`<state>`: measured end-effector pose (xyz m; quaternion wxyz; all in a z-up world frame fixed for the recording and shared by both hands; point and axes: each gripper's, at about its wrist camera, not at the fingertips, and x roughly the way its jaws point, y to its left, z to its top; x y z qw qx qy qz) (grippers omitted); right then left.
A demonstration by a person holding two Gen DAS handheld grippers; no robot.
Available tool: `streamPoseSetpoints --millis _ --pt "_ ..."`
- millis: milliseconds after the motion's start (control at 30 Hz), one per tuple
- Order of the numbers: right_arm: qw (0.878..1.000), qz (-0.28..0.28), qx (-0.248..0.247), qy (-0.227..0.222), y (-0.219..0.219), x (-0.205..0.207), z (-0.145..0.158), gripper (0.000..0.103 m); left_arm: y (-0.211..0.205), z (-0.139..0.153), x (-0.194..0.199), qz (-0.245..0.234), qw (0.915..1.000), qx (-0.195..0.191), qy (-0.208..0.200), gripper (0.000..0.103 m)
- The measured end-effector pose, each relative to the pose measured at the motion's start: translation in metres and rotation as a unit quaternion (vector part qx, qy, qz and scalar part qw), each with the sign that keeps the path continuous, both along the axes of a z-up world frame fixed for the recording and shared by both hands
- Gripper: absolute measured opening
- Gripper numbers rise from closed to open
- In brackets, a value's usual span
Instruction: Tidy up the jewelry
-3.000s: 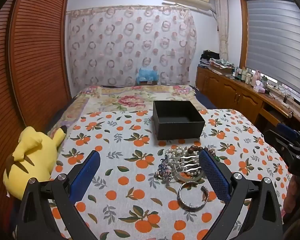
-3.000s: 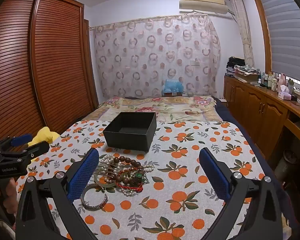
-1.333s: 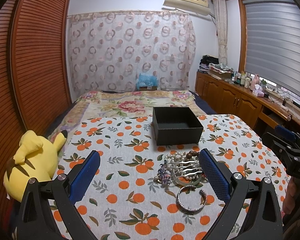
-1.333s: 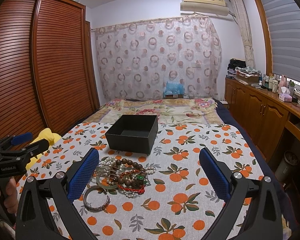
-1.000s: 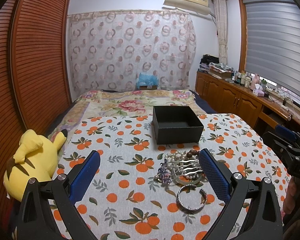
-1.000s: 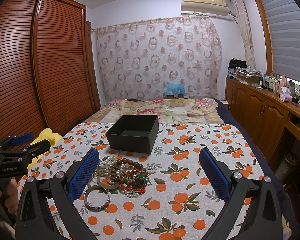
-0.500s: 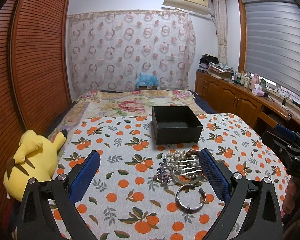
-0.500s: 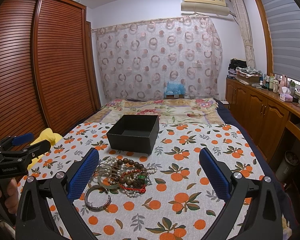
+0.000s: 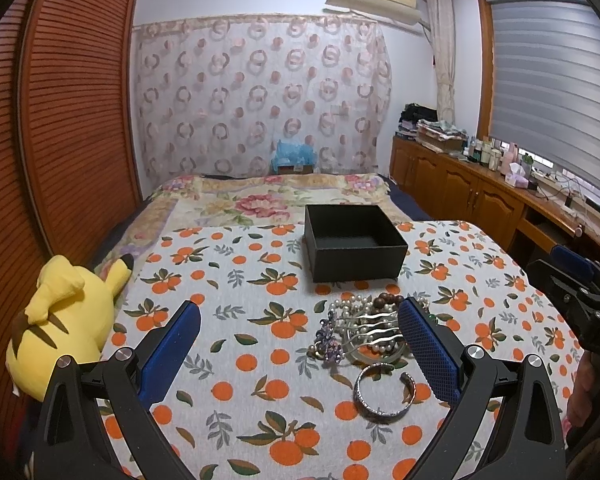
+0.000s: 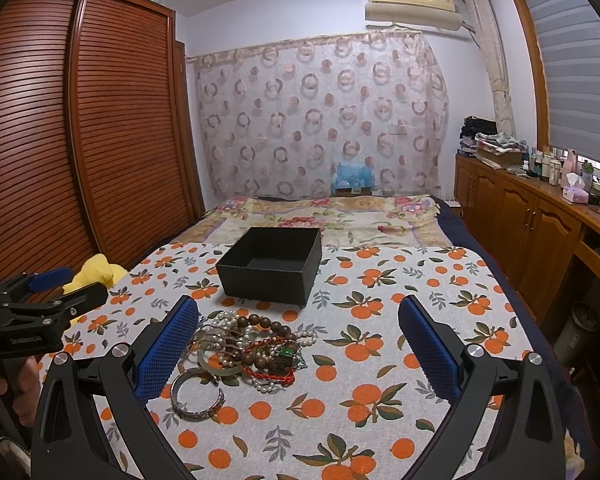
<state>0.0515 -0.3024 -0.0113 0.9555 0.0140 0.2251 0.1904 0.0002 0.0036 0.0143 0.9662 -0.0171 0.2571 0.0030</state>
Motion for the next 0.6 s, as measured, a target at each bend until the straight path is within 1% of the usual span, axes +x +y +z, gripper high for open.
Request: streamPoseSetpoints --millis 167,200,267,333,433,467,500,600 --pt "1.0 0.019 -0.002 0.011 0.008 0.005 -0.006 0.1 0.002 -0.013 0.006 -0.001 0.9999 0.001 0.016 0.095" --pt "1.0 0.026 -0.002 0.013 0.007 -0.001 -0.002 0.101 0.004 -0.016 0.008 -0.001 0.9998 0.001 0.021 0.095" --pt "0.999 0.042 -0.003 0.02 0.01 0.004 -0.009 0.1 0.007 -0.023 0.013 -0.002 0.9995 0.001 0.03 0.095" --pt "0.998 0.057 -0.007 0.029 0.016 0.008 -0.015 0.097 0.011 -0.029 0.016 -0.001 0.9992 0.001 0.039 0.095" --pt "0.995 0.079 -0.023 0.05 0.026 0.015 -0.025 0.09 0.017 -0.037 0.02 -0.001 0.9985 -0.001 0.054 0.095" --pt "0.994 0.086 -0.027 0.058 0.03 0.017 -0.029 0.086 0.019 -0.04 0.021 -0.001 0.9982 -0.002 0.059 0.095" --pt "0.993 0.093 -0.03 0.065 0.033 0.018 -0.032 0.084 0.021 -0.043 0.023 -0.002 0.9979 -0.002 0.064 0.095" --pt "0.988 0.117 -0.042 0.086 0.043 0.021 -0.045 0.081 0.025 -0.051 0.025 -0.002 0.9968 0.0 0.079 0.095"
